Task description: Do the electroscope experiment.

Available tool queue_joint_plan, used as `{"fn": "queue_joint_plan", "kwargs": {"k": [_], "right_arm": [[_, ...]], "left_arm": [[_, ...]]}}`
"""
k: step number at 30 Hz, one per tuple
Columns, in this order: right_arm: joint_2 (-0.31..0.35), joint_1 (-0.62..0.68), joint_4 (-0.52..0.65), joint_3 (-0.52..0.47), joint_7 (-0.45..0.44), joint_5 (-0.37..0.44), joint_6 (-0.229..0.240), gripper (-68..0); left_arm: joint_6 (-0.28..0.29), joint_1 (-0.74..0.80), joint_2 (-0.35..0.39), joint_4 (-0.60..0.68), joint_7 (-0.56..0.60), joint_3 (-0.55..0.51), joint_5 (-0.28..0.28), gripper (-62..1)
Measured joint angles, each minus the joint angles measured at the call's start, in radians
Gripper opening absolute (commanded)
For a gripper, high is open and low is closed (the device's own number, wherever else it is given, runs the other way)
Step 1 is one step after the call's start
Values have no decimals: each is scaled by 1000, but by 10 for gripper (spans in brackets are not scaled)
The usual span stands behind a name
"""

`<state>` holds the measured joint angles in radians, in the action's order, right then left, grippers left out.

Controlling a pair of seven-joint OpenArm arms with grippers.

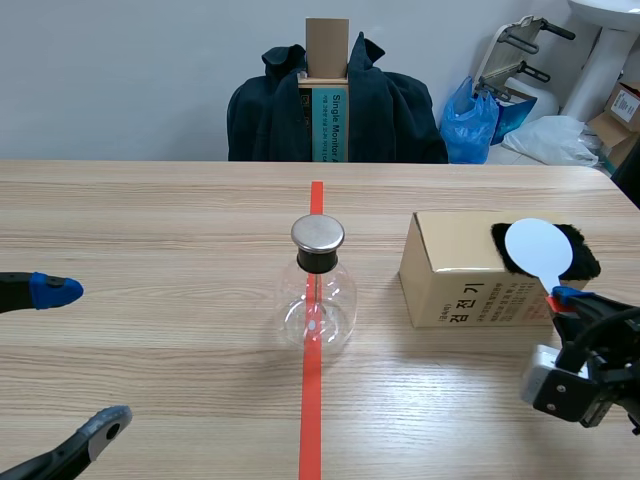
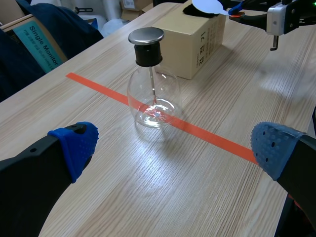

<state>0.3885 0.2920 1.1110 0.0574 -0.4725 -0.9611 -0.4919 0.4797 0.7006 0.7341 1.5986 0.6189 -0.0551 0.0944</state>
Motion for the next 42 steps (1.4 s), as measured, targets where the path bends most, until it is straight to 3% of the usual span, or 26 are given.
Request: {"fn": "queue_joint_plan", "kwargs": {"k": [2, 7, 25, 33, 39, 42], "right_arm": [[-1, -3, 3, -2, 52, 0, 0, -669], [0, -6, 10, -13, -2, 3, 7, -669], [-1, 1, 35, -34, 29, 5, 12, -669], [18, 89, 203, -101, 41, 84, 29, -669], [19, 103, 348, -204, 56, 119, 28, -668], [19, 105, 405, -245, 60, 155, 29, -669]], "left_arm": [[0, 0, 0, 0, 0, 0, 0, 14], [0, 0, 0, 0, -1, 0, 0, 14], [0, 0, 0, 0, -1, 0, 0, 14], [0, 0, 0, 0, -1, 0, 0, 14], [0, 0, 0, 0, -11, 0, 0, 14], [3, -29, 0, 0, -111, 5, 0, 14]]}}
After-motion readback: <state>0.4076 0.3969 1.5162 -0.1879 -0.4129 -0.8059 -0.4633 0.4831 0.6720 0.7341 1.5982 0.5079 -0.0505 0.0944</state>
